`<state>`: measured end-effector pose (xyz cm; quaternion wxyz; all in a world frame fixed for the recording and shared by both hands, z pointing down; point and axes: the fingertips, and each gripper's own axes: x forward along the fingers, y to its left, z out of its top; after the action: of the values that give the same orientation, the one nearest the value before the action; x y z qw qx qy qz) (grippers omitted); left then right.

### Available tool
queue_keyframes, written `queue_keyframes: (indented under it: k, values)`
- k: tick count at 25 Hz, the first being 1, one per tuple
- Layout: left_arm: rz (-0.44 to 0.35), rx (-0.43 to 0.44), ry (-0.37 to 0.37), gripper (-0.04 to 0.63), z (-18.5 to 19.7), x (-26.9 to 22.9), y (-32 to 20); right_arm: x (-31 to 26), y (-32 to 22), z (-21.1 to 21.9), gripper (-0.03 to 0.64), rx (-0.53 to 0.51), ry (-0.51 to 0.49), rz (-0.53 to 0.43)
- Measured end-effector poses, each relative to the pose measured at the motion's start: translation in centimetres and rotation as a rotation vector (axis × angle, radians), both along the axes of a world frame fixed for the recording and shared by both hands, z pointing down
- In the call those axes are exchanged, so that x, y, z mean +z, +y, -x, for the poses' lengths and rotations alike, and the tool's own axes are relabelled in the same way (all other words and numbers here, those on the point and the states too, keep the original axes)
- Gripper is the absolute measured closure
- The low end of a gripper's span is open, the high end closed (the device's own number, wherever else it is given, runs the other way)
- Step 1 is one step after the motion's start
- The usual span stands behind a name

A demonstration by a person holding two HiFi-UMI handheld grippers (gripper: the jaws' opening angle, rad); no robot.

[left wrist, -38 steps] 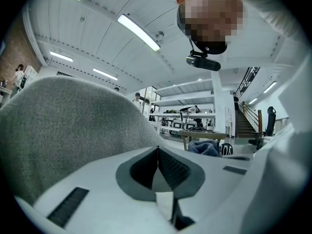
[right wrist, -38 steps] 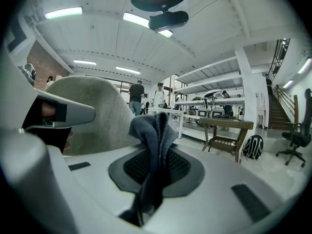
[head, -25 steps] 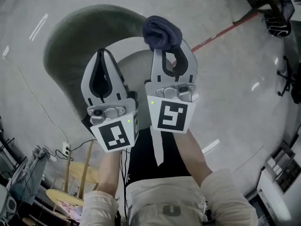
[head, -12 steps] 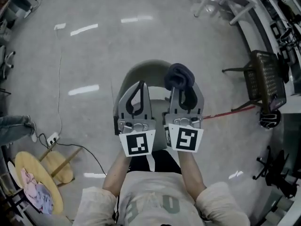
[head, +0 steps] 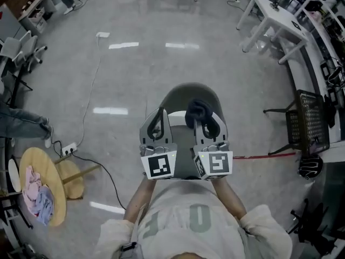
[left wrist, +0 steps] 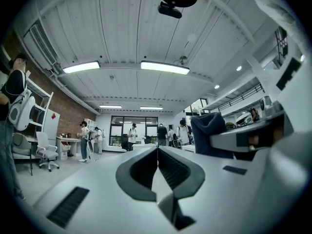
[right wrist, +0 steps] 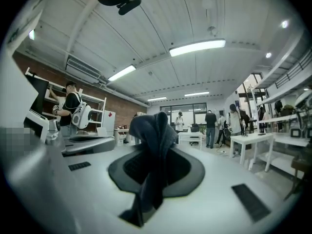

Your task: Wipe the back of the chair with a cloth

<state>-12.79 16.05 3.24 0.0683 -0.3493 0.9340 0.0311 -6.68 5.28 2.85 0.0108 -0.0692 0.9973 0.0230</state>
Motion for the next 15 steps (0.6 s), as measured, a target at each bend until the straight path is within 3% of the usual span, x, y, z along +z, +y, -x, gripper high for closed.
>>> queue_keyframes:
  k: [5, 10, 15]
  values:
    - [0.02, 0.006, -0.022, 0.58, -1.2, -1.1, -0.7, 0.6, -1.2, -1.6, 0.557, 0.006, 0.011, 0.048]
    - [0.006, 0.047, -0.072, 0.58, -2.1, -2.6, -2.5, 0.4, -2.4, -2.6, 0.557, 0.05, 0.01, 0.044]
    - [-0.007, 0.078, -0.076, 0.58, -2.8, -3.3, -3.4, 0.5, -2.6, -3.0, 0.557, 0.058, 0.017, 0.047]
